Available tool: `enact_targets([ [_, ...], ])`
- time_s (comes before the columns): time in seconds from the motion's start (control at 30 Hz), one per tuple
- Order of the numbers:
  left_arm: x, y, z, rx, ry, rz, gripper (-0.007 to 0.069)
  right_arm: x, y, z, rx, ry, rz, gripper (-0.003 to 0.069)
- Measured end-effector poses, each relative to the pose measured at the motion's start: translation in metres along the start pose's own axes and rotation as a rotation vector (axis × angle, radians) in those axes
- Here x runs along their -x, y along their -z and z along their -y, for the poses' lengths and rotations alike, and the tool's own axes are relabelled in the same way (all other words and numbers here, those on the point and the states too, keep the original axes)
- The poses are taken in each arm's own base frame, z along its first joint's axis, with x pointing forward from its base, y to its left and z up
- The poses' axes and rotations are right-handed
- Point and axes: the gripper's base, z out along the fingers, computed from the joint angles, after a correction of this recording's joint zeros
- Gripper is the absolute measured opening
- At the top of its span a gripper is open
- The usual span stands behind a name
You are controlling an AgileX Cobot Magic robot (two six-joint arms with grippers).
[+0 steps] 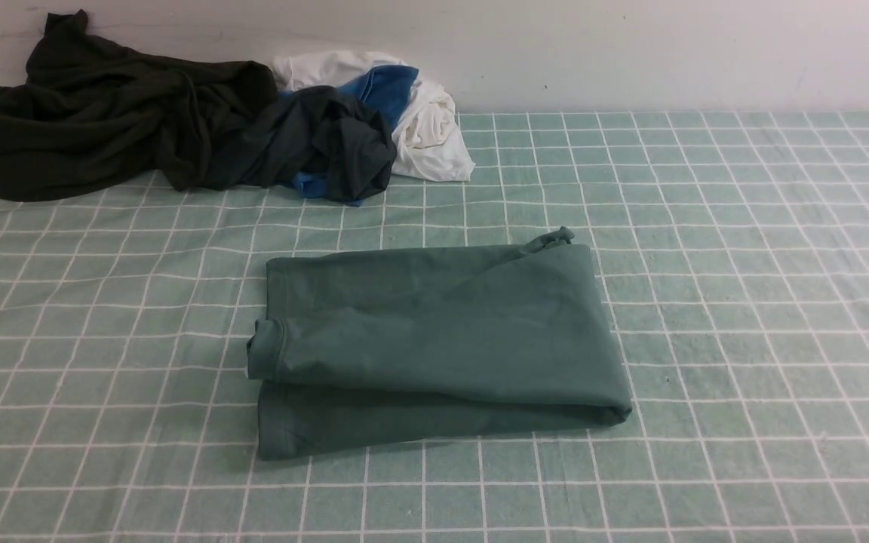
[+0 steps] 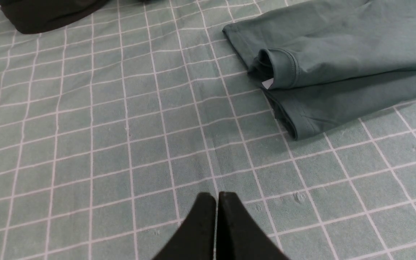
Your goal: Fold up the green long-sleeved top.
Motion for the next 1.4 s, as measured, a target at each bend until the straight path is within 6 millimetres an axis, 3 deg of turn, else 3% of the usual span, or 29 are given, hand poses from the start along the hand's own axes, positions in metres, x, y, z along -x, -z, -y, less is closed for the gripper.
enact_targets([
  [0.17, -0.002, -0.004, 0.001, -0.003, -0.001, 0.007, -0.0004, 0.0, 0.0, 0.0, 0.0, 0.0, 0.0, -0.0014],
  [0.33, -0.011, -0.032, 0.005, 0.023, 0.027, 0.203, -0.0004, 0.0, 0.0, 0.0, 0.0, 0.0, 0.0, -0.0014],
  [0.43, -0.027, -0.052, 0.005, 0.094, 0.049, 0.336, -0.0004, 0.0, 0.0, 0.0, 0.0, 0.0, 0.0, -0.0014],
  [0.6, -0.075, -0.078, 0.005, 0.181, 0.166, 0.348, -0.0004, 0.0, 0.0, 0.0, 0.0, 0.0, 0.0, -0.0014],
  [0.8, -0.094, -0.084, 0.007, 0.183, 0.201, 0.282, -0.0004, 0.0, 0.0, 0.0, 0.0, 0.0, 0.001, -0.0014],
  [1.4, -0.095, -0.084, 0.007, 0.183, 0.182, 0.248, -0.0004, 0.0, 0.0, 0.0, 0.0, 0.0, 0.001, -0.0014],
])
